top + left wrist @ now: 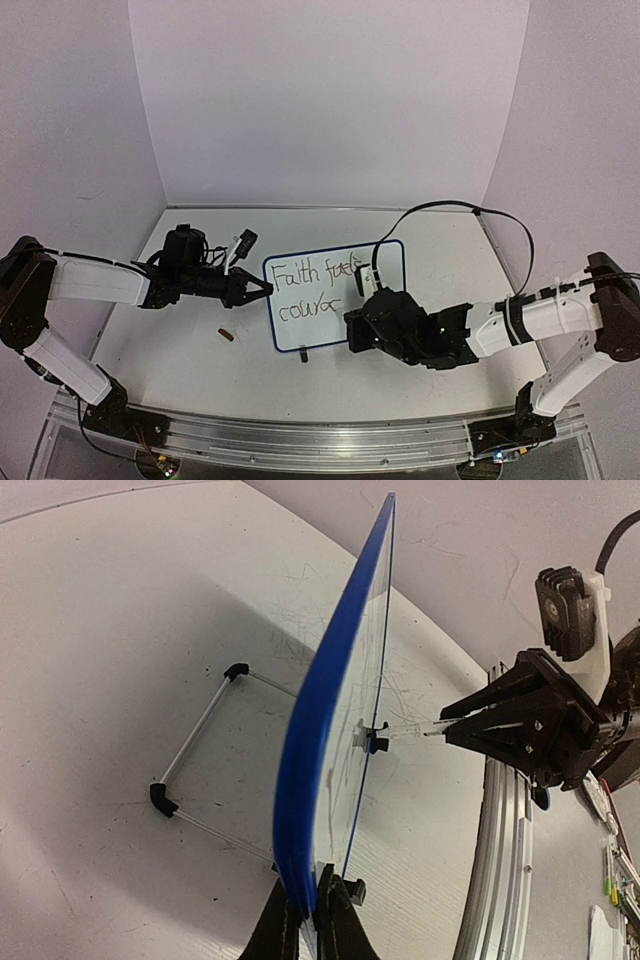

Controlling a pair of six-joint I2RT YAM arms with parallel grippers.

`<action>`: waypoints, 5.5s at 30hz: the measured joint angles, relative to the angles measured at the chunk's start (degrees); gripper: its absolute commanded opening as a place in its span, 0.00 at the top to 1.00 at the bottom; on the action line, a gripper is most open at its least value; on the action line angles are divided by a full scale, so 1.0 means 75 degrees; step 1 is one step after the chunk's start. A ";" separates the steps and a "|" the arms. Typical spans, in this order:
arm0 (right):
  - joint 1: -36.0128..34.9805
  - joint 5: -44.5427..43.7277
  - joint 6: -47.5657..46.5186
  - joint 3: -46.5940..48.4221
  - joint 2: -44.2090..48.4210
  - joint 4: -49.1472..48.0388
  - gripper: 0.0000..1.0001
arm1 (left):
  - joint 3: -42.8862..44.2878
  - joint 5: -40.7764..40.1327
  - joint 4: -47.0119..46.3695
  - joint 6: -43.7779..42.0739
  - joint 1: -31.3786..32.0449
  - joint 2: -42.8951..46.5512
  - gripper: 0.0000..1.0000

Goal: Write a sentence on the whiteboard

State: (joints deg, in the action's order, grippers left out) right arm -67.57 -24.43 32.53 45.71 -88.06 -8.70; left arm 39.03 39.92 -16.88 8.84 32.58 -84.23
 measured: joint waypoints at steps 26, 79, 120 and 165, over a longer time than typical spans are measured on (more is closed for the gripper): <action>0.0006 -0.0617 -0.0177 0.0204 0.0059 0.0136 1.00 | 0.0047 -0.0006 0.0082 -0.0003 0.0000 0.0000 1.00; 0.0147 -0.0185 0.0056 -0.0070 0.0415 0.0225 1.00 | 0.0047 0.0003 0.0112 -0.0012 0.0000 0.0000 1.00; 0.0222 -0.0772 0.0102 -0.0181 0.0585 0.0427 1.00 | 0.0052 0.0003 0.0122 -0.0012 0.0000 0.0000 1.00; 0.0207 -0.0195 0.0305 -0.0340 0.0458 0.0470 1.00 | 0.0096 -0.0006 0.0198 -0.0015 0.0006 -0.0003 1.00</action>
State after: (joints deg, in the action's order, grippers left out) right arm -66.02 -25.89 34.82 43.16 -84.62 -5.18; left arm 39.75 39.88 -15.40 8.73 32.62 -84.25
